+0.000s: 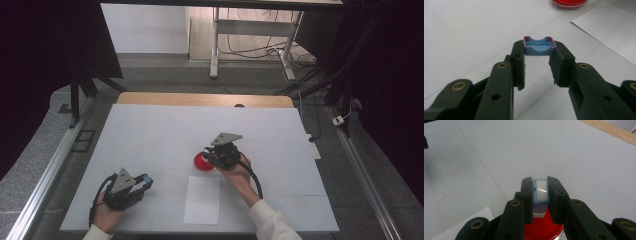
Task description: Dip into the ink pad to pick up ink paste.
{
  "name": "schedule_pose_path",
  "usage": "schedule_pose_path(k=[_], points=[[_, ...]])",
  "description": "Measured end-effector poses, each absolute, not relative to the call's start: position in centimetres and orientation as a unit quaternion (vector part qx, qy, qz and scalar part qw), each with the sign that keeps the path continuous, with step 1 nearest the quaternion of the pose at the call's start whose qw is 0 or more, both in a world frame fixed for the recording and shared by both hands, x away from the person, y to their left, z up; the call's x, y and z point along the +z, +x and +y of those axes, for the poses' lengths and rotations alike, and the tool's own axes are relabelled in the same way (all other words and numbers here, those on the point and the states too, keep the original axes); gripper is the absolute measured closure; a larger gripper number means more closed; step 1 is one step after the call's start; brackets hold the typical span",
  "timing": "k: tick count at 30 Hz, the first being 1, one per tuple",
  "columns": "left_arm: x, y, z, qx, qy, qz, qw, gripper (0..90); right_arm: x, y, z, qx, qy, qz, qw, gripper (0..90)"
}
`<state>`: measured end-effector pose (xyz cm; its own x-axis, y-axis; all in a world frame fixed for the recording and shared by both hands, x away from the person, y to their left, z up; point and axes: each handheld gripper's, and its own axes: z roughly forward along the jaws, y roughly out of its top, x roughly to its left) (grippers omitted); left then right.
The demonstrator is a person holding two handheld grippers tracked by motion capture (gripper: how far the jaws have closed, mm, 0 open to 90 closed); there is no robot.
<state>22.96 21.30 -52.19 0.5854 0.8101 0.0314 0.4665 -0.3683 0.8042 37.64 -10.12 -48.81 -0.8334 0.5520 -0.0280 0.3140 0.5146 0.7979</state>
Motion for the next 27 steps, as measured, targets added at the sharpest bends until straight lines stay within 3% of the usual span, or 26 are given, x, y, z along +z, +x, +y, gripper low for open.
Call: schedule_pose_path(k=[27], points=[[-52.34, 22.72, 21.49, 0.218, 0.798, 0.402, 0.392, 65.7, -49.63, 38.07, -9.77, 0.401, 0.248, 0.870, 0.148, 74.9]])
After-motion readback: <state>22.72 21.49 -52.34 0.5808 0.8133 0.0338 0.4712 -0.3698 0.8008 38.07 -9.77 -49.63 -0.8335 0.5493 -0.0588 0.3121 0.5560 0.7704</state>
